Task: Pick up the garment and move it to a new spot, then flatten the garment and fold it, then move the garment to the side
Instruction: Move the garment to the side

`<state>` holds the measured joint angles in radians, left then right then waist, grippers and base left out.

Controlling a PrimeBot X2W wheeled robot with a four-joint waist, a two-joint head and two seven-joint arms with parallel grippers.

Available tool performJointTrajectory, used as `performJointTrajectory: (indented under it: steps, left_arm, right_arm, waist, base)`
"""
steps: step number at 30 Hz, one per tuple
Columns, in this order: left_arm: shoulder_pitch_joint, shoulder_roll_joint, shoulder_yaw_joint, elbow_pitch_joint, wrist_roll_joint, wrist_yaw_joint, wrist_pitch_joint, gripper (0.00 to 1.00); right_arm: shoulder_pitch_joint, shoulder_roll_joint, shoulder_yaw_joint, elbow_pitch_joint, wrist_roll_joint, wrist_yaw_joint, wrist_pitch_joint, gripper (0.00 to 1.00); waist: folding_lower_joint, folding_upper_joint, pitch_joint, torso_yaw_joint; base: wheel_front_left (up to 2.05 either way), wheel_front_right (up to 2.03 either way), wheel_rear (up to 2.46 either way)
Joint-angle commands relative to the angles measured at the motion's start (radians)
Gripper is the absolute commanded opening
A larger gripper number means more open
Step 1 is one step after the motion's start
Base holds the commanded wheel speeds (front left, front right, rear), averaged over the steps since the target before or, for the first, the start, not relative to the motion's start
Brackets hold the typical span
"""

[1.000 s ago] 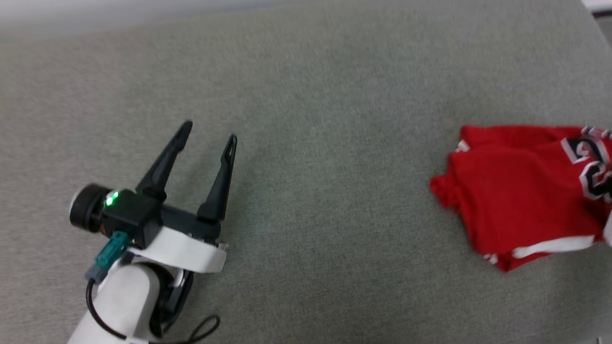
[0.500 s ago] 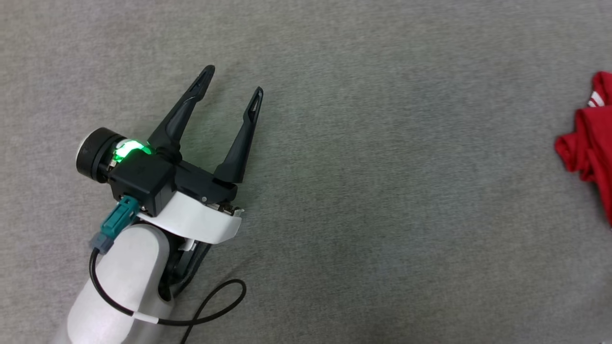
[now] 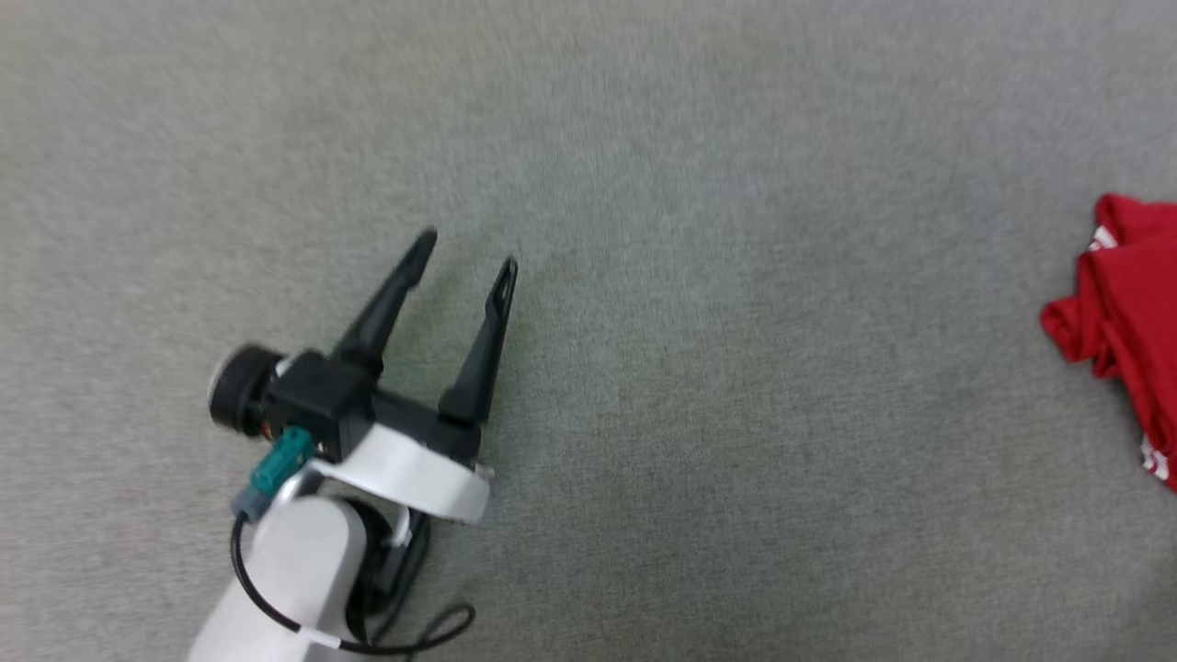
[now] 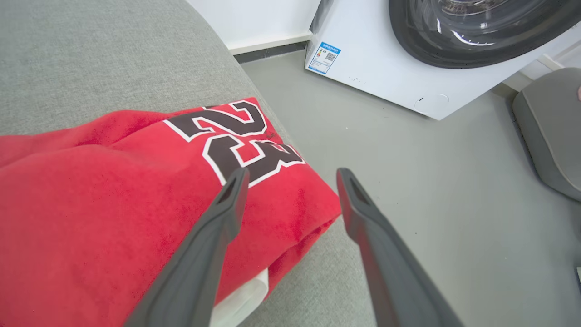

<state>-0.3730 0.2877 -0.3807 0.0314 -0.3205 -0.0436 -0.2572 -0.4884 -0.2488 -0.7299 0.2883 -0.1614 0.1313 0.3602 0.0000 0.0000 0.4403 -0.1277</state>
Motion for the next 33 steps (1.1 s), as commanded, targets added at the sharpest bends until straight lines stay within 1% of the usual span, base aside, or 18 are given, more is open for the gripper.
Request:
performJointTrajectory:
  steps: [1,5,9,15,19,26,29,33]
  left_arm:
    - [0.026,-0.009,0.002,0.008,-0.007,0.004,-0.004,1.00]
    - [0.098,-0.036,0.015,0.037,-0.027,0.024,-0.007,1.00]
    - [0.174,-0.058,0.036,0.060,-0.043,0.047,-0.009,1.00]
    - [0.281,-0.076,0.078,0.086,-0.056,0.073,-0.008,1.00]
    - [0.339,-0.080,0.101,0.099,-0.059,0.090,-0.008,1.00]
    - [0.384,-0.066,0.140,0.120,-0.053,0.108,-0.008,1.00]
    - [0.391,-0.057,0.156,0.127,-0.050,0.115,-0.008,1.00]
    - [0.404,-0.052,0.170,0.136,-0.047,0.118,-0.008,1.00]
  right_arm:
    - [0.027,0.011,-0.004,-0.013,0.009,-0.001,-0.015,1.00]
    - [0.126,0.053,0.015,-0.068,0.046,-0.001,-0.093,1.00]
    - [0.237,0.091,0.060,-0.115,0.099,-0.001,-0.178,1.00]
    - [0.383,0.135,0.168,-0.160,0.158,-0.001,-0.259,1.00]
    - [0.461,0.157,0.254,-0.190,0.178,-0.001,-0.291,1.00]
    - [0.539,0.188,0.413,-0.267,0.206,-0.001,-0.343,1.00]
    - [0.562,0.196,0.480,-0.312,0.223,-0.001,-0.359,1.00]
    - [0.598,0.198,0.540,-0.369,0.249,-0.001,-0.360,1.00]
  waist:
    - [0.0000,0.0000,-0.068,0.016]
    - [0.0000,0.0000,-0.155,0.040]
    - [0.0000,0.0000,-0.242,0.066]
    - [0.0000,0.0000,-0.353,0.108]
    - [0.0000,0.0000,-0.411,0.138]
    - [0.0000,0.0000,-0.460,0.179]
    - [0.0000,0.0000,-0.474,0.183]
    - [0.0000,0.0000,-0.491,0.178]
  base:
    - [0.00,0.00,0.00]
    - [0.00,0.00,0.00]
    - [0.00,0.00,0.00]
    - [0.00,0.00,0.00]
    - [0.00,0.00,0.00]
    - [0.00,0.00,0.00]
    - [0.00,0.00,0.00]
    - [0.00,0.00,0.00]
